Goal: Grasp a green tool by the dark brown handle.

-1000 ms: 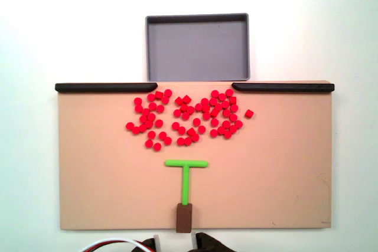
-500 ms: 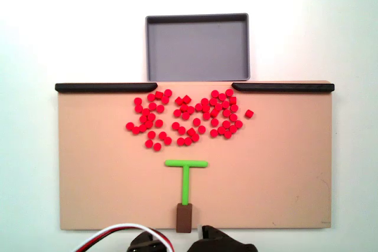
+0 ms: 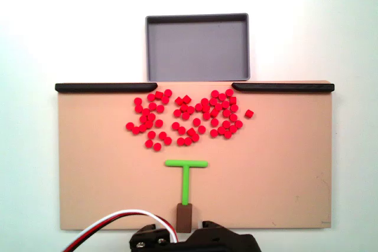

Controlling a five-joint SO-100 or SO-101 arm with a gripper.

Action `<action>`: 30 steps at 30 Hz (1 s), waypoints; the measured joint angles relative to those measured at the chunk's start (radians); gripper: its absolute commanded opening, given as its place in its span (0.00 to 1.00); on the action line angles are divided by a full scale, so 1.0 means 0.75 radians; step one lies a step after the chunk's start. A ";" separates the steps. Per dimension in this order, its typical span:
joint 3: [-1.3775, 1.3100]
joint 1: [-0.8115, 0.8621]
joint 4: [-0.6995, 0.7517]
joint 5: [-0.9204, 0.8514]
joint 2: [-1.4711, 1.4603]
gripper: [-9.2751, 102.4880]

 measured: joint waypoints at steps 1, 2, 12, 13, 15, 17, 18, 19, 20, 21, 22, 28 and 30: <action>0.000 0.000 -0.002 0.000 -0.004 0.26; 0.000 0.000 -0.008 0.006 -0.012 0.26; 0.000 0.000 -0.043 0.010 -0.063 0.25; 0.000 0.000 -0.049 0.012 -0.065 0.25; 0.000 0.000 -0.049 0.020 -0.072 0.25; 0.000 0.000 -0.049 0.022 -0.076 0.25; 0.000 0.000 -0.049 0.022 -0.078 0.24; 0.000 0.000 -0.049 0.022 -0.082 0.24; 0.000 0.000 -0.055 0.022 -0.084 0.24; 0.000 0.000 -0.067 0.025 -0.084 0.24; 0.000 0.000 -0.080 0.029 -0.084 0.24; 0.000 -0.008 -0.084 0.035 -0.084 0.23; 0.000 -0.010 -0.084 0.035 -0.084 0.22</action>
